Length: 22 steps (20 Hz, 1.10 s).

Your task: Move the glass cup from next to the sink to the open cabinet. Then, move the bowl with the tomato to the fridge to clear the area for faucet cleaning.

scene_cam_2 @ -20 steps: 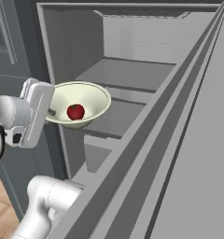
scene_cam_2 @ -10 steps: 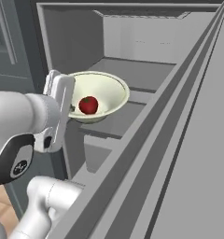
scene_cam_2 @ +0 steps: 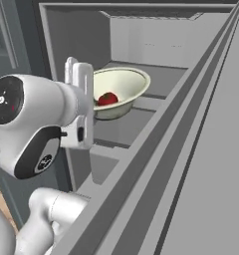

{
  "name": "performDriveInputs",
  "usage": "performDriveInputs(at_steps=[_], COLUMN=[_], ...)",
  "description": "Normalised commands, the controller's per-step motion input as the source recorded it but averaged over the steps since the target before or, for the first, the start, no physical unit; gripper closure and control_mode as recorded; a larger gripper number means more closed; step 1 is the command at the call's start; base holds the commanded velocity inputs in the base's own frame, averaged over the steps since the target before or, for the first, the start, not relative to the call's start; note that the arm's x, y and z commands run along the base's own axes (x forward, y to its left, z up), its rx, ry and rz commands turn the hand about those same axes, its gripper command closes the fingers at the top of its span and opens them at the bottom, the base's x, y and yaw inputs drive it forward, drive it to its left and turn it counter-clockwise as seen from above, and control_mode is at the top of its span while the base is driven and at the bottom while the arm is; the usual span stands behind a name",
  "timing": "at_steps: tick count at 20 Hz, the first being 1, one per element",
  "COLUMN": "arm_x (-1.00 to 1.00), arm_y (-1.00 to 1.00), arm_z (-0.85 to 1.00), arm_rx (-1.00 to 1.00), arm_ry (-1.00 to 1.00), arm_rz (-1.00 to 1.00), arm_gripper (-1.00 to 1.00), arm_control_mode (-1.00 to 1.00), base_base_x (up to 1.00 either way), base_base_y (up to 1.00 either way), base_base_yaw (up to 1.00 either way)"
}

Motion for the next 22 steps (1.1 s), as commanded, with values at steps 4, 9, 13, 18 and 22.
performDriveInputs(at_steps=[4, 9, 13, 18, 22], arm_x=[0.84, 0.97, 0.87, 0.49, 0.41], arm_y=[0.03, -0.02, -0.16, -0.05, 0.00], arm_z=[-0.07, -0.03, -0.01, 0.00, -0.07], arm_rx=[-0.29, -0.02, 0.06, 0.09, 0.09], arm_ry=[0.00, -0.07, -0.08, -0.01, 0.03], arm_rz=[0.01, 0.00, 0.00, 0.00, 0.00], arm_gripper=[1.00, 1.00, 1.00, 1.00, 1.00], arm_control_mode=[-1.00, -1.00, -1.00, -1.00, -1.00], base_base_x=[0.00, 0.00, 0.00, 0.00, 0.00], base_base_y=[0.00, 0.00, 0.00, 0.00, 0.00], base_base_yaw=[0.00, 0.00, 0.00, 0.00, 0.00])
